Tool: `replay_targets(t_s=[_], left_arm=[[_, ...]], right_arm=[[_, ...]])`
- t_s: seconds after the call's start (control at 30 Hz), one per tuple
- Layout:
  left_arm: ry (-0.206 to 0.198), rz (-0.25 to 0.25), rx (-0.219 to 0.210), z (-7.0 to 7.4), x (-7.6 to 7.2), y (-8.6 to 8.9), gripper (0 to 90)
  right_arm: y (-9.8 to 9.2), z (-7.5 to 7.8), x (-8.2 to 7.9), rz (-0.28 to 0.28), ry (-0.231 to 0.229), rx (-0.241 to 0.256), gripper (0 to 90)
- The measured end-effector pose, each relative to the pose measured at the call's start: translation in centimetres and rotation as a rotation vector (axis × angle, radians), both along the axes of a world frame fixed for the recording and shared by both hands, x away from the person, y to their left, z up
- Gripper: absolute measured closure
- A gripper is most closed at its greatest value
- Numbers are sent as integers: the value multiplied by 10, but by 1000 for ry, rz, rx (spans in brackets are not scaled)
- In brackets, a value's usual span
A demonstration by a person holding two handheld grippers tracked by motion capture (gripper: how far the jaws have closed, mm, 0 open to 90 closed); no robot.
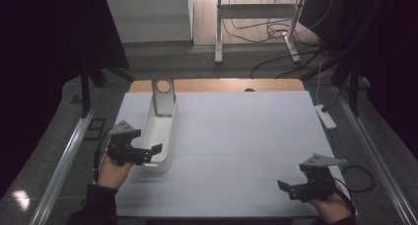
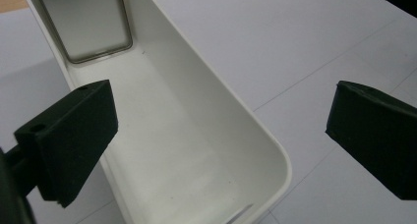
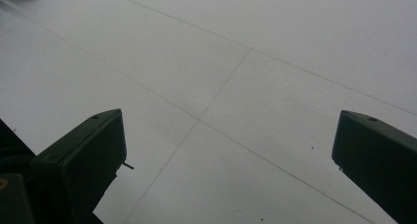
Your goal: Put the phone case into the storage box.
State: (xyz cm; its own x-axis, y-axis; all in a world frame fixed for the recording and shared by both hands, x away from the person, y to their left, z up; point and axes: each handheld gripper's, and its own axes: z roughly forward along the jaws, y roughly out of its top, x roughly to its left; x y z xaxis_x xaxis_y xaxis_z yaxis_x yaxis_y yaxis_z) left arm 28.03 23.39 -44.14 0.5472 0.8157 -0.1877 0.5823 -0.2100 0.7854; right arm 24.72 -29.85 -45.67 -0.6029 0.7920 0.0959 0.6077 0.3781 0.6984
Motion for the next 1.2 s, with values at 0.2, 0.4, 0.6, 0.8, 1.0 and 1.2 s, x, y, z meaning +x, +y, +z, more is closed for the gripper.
replay_targets(t_s=[0.2, 0.4, 0.6, 0.8, 1.0, 1.2], left_arm=[[-10, 0, -4, -1, -7, 2, 0], [-18, 4, -11, -1, -13, 5, 0], [-22, 0, -17, -1, -22, 7, 0], [-27, 3, -22, -1, -31, 9, 0], [-28, 18, -30, -3, -41, 12, 0], [-30, 19, -26, -4, -50, 16, 0]], right_arm=[[0, 0, 0, -1, 0, 0, 1], [0, 0, 0, 0, -2, -1, 1], [0, 0, 0, 0, -1, -1, 1], [0, 0, 0, -1, 0, -2, 0], [0, 0, 0, 0, 0, -2, 0], [1, 0, 0, -1, 1, -3, 0]])
